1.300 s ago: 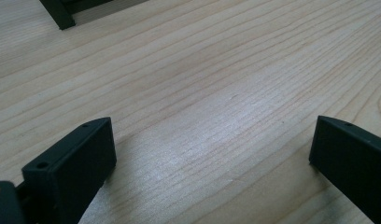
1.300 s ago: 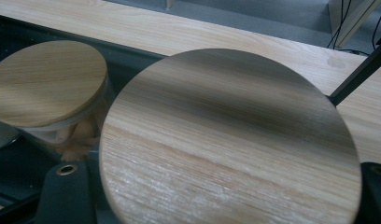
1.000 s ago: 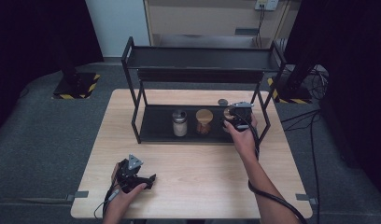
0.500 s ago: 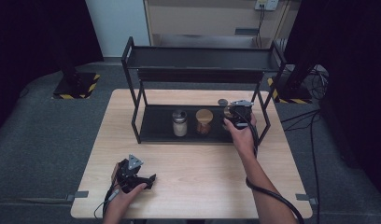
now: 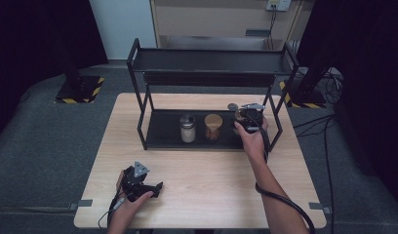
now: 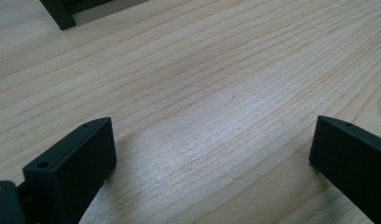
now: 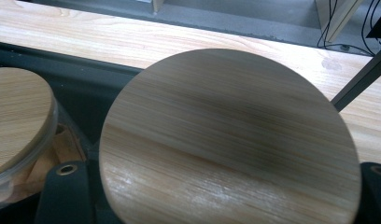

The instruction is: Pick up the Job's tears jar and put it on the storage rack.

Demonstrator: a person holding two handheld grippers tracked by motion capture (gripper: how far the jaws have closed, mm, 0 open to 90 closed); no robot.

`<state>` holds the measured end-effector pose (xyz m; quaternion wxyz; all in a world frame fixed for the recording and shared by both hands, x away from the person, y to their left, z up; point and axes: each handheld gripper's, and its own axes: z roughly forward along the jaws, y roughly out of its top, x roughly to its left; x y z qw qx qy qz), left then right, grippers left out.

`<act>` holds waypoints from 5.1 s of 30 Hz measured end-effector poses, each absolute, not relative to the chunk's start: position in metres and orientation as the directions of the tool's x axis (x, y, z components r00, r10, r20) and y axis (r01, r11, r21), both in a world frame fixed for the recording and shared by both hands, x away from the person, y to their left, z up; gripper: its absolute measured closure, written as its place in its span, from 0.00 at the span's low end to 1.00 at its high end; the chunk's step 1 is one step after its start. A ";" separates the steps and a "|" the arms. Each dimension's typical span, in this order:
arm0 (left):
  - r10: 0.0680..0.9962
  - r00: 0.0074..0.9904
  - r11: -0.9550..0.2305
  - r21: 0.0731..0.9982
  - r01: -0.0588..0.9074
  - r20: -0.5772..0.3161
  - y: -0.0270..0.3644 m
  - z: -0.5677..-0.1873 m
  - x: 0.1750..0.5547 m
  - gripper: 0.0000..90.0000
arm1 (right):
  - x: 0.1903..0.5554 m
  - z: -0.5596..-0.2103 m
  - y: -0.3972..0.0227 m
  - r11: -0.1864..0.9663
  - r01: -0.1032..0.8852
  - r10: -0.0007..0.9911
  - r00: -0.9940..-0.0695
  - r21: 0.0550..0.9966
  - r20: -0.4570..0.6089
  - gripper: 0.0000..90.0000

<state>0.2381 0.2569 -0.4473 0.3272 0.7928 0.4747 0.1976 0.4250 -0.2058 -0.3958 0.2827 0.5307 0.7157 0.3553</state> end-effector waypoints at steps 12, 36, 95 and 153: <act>0.882 0.471 -0.335 0.707 0.623 0.003 0.257 -0.447 0.238 0.00 | 0.428 -0.401 -0.205 0.180 0.568 0.963 -0.269 0.803 -0.026 0.29; 0.883 0.469 -0.335 0.707 0.623 0.004 0.256 -0.447 0.238 0.00 | 0.425 -0.412 -0.203 0.184 0.577 0.961 -0.275 0.796 -0.023 0.29; 0.885 0.466 -0.333 0.707 0.624 0.006 0.256 -0.447 0.237 0.00 | 0.394 -0.418 -0.219 0.196 0.545 0.949 -0.314 0.815 -0.018 0.05; 0.884 0.467 -0.332 0.706 0.625 0.002 0.256 -0.447 0.238 0.00 | 0.321 -0.404 -0.238 0.214 0.507 0.925 -0.380 0.835 -0.006 0.04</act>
